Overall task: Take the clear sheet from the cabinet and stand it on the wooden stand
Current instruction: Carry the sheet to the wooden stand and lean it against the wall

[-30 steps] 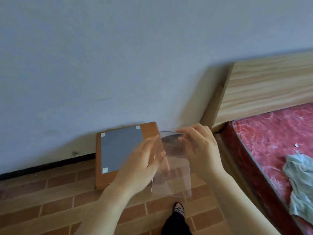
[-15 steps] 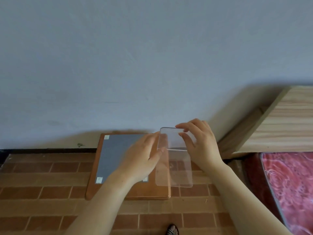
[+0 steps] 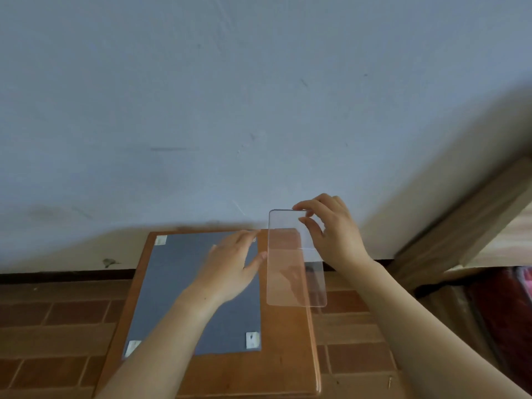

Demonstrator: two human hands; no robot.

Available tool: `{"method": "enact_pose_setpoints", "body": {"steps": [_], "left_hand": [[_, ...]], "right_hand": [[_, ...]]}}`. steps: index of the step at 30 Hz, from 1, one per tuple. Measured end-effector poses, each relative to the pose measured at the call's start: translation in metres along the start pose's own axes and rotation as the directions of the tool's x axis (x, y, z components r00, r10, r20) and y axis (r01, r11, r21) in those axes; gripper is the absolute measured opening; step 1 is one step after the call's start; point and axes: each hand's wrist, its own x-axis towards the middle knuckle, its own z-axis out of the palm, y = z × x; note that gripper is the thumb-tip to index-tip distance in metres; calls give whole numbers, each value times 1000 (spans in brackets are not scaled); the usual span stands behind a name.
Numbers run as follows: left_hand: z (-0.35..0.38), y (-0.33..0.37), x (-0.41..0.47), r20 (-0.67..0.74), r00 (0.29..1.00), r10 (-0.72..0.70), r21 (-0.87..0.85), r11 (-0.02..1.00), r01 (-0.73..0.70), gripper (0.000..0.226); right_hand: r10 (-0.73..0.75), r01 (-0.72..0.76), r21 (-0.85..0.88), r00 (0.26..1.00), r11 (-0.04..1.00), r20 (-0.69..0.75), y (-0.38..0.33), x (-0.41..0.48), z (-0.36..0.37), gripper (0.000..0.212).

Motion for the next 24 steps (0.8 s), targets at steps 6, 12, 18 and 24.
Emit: {"method": "enact_pose_setpoints", "body": {"steps": [6,12,18,24], "left_hand": [[67,-56,39,-45,999,-13,19,1000,14,52],[108,-86,54,-106,994,11,6,1000,-10,53],[143,-108,54,-139,989,49,3,999,-49,56],[159,-108,53,-171,981,90,69,994,-79,55]], "right_hand": [[-65,63,-29,996,998,-61,44,-4,52,23],[-91,92,1,989,996,-114,61,-14,85,23],[-133,133,-12,975,991,-178,75,-23,105,25],[-202,200,-33,962,979,-182,84,-20,118,28]]}}
